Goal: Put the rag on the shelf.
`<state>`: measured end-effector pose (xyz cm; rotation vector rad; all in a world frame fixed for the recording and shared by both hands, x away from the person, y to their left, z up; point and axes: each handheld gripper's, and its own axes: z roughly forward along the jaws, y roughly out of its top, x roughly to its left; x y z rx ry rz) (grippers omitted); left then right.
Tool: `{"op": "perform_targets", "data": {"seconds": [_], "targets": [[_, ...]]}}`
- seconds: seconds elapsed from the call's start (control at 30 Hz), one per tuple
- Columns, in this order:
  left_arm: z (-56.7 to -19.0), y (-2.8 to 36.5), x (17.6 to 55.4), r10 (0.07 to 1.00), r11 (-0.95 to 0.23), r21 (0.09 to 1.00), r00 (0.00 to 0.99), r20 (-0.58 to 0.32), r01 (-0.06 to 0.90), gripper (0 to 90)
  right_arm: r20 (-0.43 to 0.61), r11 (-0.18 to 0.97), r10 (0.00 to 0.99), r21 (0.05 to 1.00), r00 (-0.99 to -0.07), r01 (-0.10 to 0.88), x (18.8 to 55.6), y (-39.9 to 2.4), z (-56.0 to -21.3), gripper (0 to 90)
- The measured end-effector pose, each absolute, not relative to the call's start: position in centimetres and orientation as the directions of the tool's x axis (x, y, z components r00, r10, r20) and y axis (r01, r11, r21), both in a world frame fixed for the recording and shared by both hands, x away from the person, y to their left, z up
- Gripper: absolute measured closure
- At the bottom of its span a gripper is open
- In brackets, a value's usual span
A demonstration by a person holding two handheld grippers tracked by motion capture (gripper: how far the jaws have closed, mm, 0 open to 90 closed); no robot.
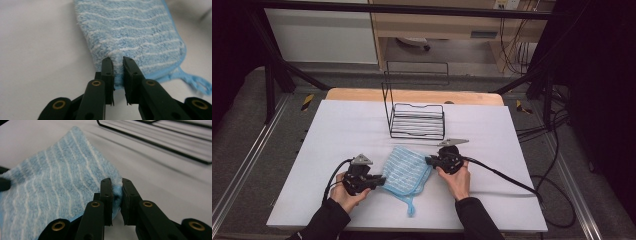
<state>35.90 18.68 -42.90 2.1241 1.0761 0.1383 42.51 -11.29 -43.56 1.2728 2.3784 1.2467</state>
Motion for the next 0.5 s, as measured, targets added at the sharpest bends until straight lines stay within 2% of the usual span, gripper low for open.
{"op": "perform_targets", "data": {"seconds": [0.23, 0.3, 0.37, 0.4, 0.5], "targets": [[-43.5, 18.5, 35.2, 0.755, -0.349, 0.655, 0.616, -0.227, 0.670, 75.7, 0.172, 0.358, 0.724, 0.734, -0.668, 0.577, 45.1, -9.1, -44.0, 80.3], [-43.6, 18.7, 35.3, 0.753, -0.346, 0.657, 0.616, -0.231, 0.670, 73.7, 0.169, 0.355, 0.731, 0.733, -0.661, 0.581, 45.1, -8.8, -44.5, 76.8], [-43.5, 18.9, 35.3, 0.756, -0.349, 0.661, 0.616, -0.221, 0.665, 70.8, 0.135, 0.359, 0.739, 0.750, -0.660, 0.556, 44.7, -8.8, -44.5, 67.2], [-43.4, 18.9, 35.3, 0.755, -0.353, 0.663, 0.620, -0.216, 0.660, 69.0, 0.122, 0.353, 0.744, 0.762, -0.656, 0.542, 44.4, -8.9, -44.2, 58.9], [-42.9, 19.2, 35.3, 0.754, -0.370, 0.675, 0.630, -0.184, 0.639, 61.8, 0.122, 0.330, 0.738, 0.792, -0.664, 0.513, 42.8, -9.3, -42.9, 42.4]]}}
